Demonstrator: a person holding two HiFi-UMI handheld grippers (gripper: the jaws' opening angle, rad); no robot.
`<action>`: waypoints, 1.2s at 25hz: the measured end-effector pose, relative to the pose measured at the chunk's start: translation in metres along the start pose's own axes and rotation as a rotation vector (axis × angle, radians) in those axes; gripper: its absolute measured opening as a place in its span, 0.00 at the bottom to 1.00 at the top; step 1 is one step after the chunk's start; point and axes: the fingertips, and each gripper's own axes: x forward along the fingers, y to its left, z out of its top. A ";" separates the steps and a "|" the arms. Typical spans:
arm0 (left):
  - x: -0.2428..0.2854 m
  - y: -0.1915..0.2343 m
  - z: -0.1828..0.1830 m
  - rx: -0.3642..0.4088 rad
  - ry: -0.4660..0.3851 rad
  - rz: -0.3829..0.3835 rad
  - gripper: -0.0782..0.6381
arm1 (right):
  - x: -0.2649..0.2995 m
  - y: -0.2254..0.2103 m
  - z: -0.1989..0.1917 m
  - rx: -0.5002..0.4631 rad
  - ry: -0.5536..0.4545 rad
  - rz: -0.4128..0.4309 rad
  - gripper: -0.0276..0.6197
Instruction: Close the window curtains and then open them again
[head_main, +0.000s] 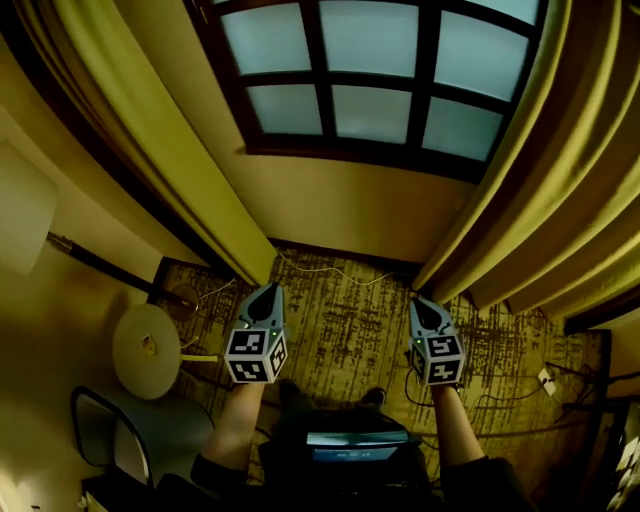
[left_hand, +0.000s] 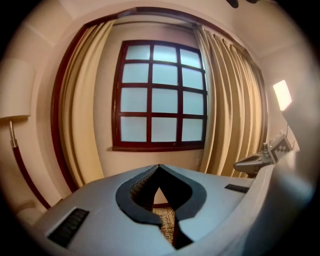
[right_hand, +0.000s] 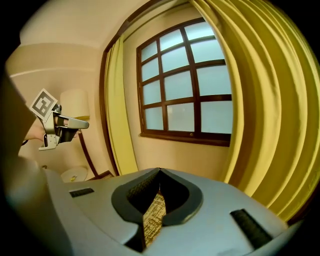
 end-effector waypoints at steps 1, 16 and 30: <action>-0.004 0.015 0.000 -0.003 -0.003 0.006 0.11 | 0.010 0.016 0.002 -0.005 0.006 0.014 0.07; -0.050 0.247 0.002 -0.041 -0.049 0.011 0.11 | 0.134 0.276 0.064 -0.107 0.001 0.167 0.07; -0.034 0.314 0.027 -0.079 -0.112 -0.007 0.11 | 0.187 0.356 0.125 -0.205 -0.032 0.232 0.07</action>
